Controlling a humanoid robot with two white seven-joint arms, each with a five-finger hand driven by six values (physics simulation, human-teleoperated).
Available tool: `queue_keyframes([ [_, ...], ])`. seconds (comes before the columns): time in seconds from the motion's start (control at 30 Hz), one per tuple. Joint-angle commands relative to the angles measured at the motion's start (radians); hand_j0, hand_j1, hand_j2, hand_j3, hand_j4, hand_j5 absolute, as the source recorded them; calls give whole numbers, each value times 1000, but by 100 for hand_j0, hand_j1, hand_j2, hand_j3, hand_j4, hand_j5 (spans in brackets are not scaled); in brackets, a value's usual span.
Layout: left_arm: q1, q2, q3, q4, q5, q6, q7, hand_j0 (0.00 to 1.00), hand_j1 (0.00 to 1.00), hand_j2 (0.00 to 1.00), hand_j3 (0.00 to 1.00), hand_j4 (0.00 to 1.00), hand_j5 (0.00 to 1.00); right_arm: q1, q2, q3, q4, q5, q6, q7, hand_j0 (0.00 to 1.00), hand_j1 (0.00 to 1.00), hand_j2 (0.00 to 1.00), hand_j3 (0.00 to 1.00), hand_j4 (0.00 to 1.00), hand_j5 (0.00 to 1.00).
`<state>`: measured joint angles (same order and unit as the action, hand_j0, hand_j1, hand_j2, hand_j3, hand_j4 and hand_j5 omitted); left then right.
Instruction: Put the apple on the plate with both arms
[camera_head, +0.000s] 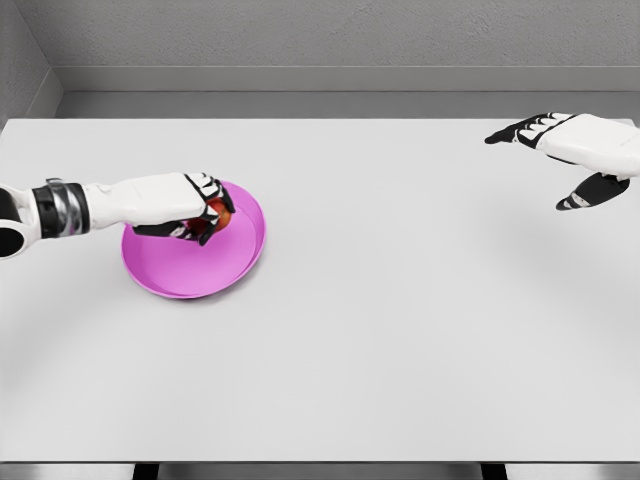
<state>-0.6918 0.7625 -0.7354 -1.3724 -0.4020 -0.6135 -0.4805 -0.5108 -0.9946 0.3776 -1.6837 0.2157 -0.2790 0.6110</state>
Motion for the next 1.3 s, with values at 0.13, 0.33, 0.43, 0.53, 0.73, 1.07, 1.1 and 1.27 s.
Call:
queue_keyframes([
  [0.13,2,4,2,16,-1,3,0,100,100,100,100,100,100,-2,-1,0,1,-4,1,0,100,100,100,100,100,100],
  [0.33,2,49,13,16,78,3,3,100,100,100,100,100,100,-2,-1,0,1,-4,1,0,100,100,100,100,100,100],
  [0.43,2,57,25,18,161,3,5,100,100,100,100,100,100,-2,-1,1,-1,-4,1,0,100,100,100,100,100,100],
  [0.53,2,77,27,58,233,3,3,100,100,100,100,100,100,-2,-1,1,-1,-4,1,0,100,100,100,100,100,100],
  [0.73,3,135,50,79,241,3,3,100,100,100,100,100,100,0,-1,1,-14,-3,1,0,100,100,100,100,100,100],
  [1.07,23,156,51,122,258,3,3,100,100,100,100,100,100,5,-1,0,-16,-4,1,0,100,100,100,100,100,100],
  [1.1,23,156,51,122,258,3,2,100,100,100,100,100,100,5,-1,0,-16,-4,1,0,100,100,100,100,100,100],
  [1.27,23,156,62,125,256,3,2,100,100,100,100,100,100,5,-1,0,-16,-4,1,0,100,100,100,100,100,100],
])
